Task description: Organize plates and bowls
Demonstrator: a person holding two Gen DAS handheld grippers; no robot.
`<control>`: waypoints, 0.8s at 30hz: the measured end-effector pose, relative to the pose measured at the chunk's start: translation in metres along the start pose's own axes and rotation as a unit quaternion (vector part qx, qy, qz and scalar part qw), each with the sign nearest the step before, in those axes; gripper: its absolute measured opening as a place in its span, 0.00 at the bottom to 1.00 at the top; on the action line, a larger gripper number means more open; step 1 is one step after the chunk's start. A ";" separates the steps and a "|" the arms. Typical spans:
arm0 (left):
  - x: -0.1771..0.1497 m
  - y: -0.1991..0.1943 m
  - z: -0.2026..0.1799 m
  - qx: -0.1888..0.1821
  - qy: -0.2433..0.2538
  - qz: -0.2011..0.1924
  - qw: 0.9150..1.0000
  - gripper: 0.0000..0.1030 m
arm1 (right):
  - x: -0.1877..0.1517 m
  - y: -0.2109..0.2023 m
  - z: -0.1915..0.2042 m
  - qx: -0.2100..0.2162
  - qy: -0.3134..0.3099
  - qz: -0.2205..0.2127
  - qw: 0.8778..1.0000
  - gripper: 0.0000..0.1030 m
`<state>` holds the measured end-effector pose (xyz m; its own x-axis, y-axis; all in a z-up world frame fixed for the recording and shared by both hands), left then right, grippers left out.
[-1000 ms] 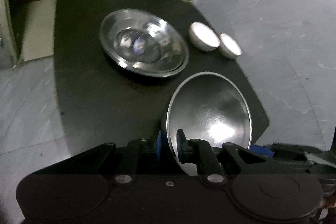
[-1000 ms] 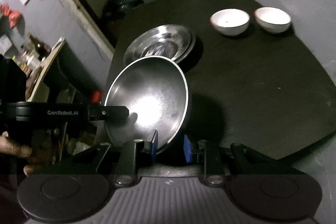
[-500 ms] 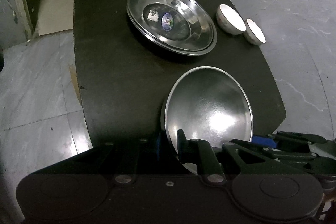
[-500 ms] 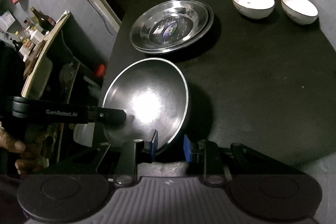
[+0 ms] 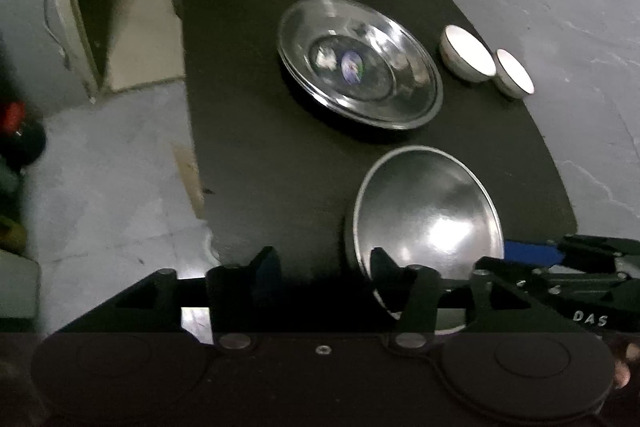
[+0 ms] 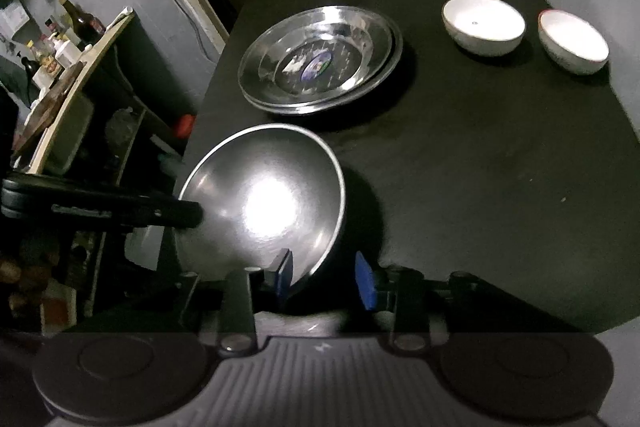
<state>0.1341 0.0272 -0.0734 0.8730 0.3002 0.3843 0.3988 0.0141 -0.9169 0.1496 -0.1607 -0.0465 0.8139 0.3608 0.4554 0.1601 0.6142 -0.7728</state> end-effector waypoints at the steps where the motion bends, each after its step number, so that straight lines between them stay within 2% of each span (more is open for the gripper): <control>1: 0.002 -0.004 0.001 0.007 0.000 -0.006 1.000 0.62 | 0.001 -0.003 0.000 -0.002 -0.005 -0.005 1.000 0.47; 4: 0.009 -0.014 0.004 0.022 0.002 -0.024 0.999 0.77 | 0.006 -0.015 0.000 -0.009 -0.020 -0.033 0.999 0.64; 6: 0.015 -0.019 0.002 0.031 0.013 -0.029 0.999 0.89 | 0.009 -0.023 -0.001 -0.014 -0.028 -0.053 0.998 0.79; 9: 0.026 -0.025 -0.005 0.044 0.031 -0.037 0.998 0.97 | 0.015 -0.033 -0.005 -0.014 -0.032 -0.079 0.996 0.95; 13: 0.042 -0.032 -0.016 0.043 0.044 -0.065 0.996 0.99 | 0.023 -0.043 -0.016 -0.022 -0.030 -0.112 0.993 1.00; 17: 0.063 -0.034 -0.032 -0.008 0.039 -0.088 0.995 0.99 | 0.032 -0.054 -0.037 -0.041 -0.011 -0.159 0.986 1.00; 19: 0.075 -0.035 -0.041 -0.020 0.039 -0.098 0.994 0.99 | 0.036 -0.055 -0.053 -0.056 0.008 -0.175 0.983 1.00; 24: 0.109 -0.030 -0.073 -0.015 0.055 -0.128 0.990 0.99 | 0.041 -0.050 -0.091 -0.074 0.057 -0.187 0.978 1.00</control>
<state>0.2377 -0.0102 0.0036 0.7663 0.1848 0.6153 0.6183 0.0481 -0.7845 0.2255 -0.2403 -0.0295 0.7383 0.0439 0.6730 0.5312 0.5770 -0.6204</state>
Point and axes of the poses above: each gripper's, at about its wrist camera, not at the fingertips, and y roughly the way its jaws point, z to its left, x to its top, the point moved 5 cm from there along y, roughly the way its jaws point, and after that the axes turned 12 degrees about x, right-handed, at the moved point
